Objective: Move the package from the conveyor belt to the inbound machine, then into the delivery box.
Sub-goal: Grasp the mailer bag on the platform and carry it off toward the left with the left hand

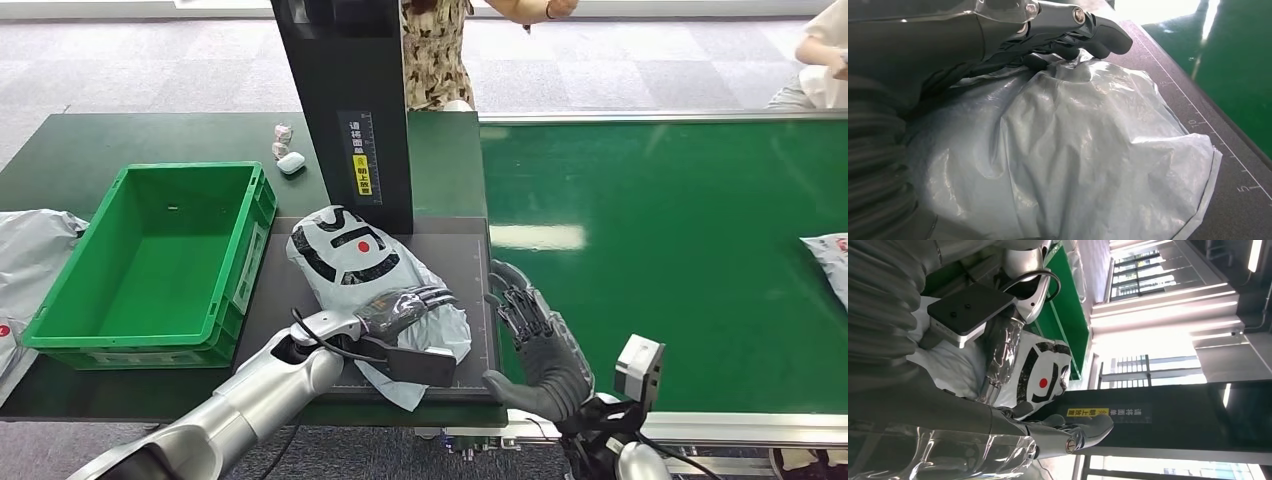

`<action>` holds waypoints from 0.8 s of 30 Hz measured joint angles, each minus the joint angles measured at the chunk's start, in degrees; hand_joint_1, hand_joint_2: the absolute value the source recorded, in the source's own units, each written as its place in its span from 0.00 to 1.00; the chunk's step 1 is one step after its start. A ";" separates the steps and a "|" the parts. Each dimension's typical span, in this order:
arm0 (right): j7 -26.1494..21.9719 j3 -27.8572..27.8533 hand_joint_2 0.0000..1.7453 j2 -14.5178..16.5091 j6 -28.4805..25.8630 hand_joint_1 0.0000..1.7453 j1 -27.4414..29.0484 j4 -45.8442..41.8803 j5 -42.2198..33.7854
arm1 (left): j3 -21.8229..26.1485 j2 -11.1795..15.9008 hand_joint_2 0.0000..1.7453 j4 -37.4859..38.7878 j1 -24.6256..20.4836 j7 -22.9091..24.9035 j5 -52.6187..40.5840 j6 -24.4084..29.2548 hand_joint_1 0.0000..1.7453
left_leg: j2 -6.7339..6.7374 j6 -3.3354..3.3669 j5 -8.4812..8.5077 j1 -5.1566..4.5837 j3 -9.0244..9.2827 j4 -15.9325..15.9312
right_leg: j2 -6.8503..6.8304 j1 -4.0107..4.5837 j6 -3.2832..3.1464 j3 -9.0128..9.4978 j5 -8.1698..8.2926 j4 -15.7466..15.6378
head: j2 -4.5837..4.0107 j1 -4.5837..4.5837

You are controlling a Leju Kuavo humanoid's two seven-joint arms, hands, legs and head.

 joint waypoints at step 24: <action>-0.97 -1.38 1.00 0.00 -0.49 0.00 0.35 -2.50 -0.55 | -3.48 1.23 1.00 0.02 -1.53 -0.06 3.80 3.07 1.00 | 0.01 -0.04 0.02 0.01 -0.03 -0.01 | 0.04 0.01 -0.04 -0.07 0.05 0.00 | 0.00 0.00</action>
